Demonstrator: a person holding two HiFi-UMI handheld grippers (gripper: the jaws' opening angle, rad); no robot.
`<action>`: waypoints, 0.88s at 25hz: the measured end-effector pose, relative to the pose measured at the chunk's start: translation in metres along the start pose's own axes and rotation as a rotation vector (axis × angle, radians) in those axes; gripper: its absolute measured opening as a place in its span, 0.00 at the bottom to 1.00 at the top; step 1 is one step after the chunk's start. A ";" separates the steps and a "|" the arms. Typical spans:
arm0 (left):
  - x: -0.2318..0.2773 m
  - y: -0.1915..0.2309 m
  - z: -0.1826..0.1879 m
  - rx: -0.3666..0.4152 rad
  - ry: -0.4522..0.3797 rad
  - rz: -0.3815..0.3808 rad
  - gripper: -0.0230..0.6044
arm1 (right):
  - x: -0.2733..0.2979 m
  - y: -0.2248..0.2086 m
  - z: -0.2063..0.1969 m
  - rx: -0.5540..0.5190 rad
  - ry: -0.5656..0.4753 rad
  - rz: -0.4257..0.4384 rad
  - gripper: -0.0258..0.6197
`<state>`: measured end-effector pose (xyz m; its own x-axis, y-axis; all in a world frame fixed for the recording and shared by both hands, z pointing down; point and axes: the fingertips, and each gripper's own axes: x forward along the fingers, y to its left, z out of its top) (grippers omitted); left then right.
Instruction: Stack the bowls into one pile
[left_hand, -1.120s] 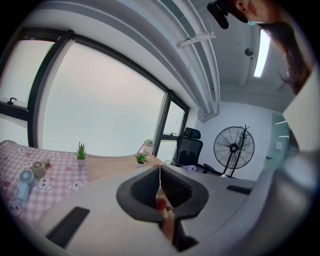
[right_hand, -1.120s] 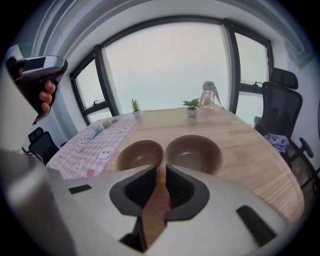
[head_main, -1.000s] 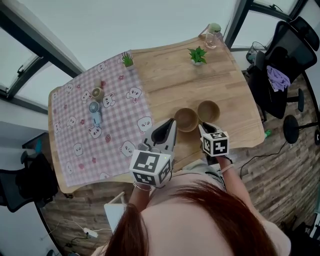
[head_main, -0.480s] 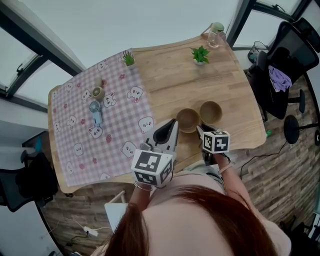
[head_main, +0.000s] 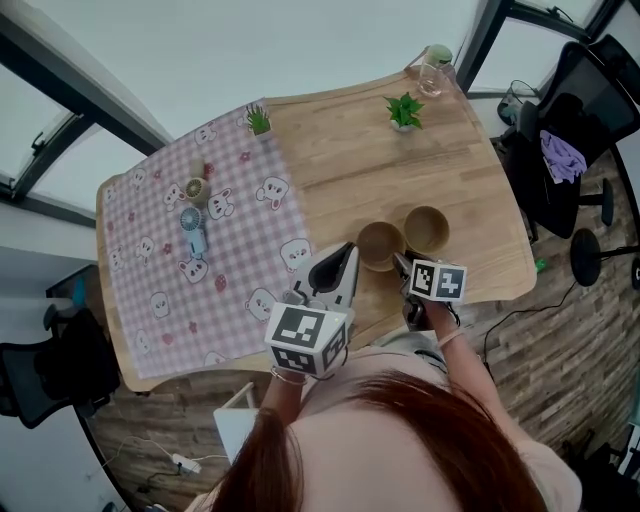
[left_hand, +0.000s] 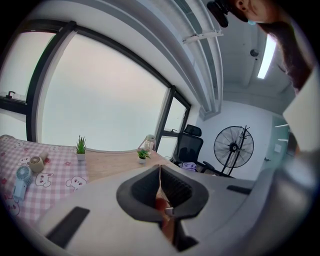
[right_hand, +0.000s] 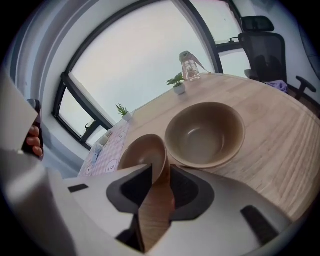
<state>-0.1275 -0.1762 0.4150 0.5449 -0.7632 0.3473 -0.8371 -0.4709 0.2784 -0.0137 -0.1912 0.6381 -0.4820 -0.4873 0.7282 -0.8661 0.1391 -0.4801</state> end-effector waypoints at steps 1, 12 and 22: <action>0.000 0.001 0.000 -0.001 0.001 0.000 0.05 | 0.001 0.000 0.000 0.006 0.003 -0.001 0.21; -0.002 0.007 -0.003 -0.001 0.011 0.000 0.05 | 0.010 -0.005 -0.002 -0.026 0.016 -0.069 0.11; -0.004 0.000 -0.003 0.005 0.008 -0.011 0.05 | -0.001 -0.007 -0.005 -0.035 -0.006 -0.077 0.06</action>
<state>-0.1301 -0.1716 0.4163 0.5546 -0.7542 0.3515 -0.8312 -0.4817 0.2778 -0.0081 -0.1879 0.6430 -0.4129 -0.5031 0.7593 -0.9048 0.1309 -0.4052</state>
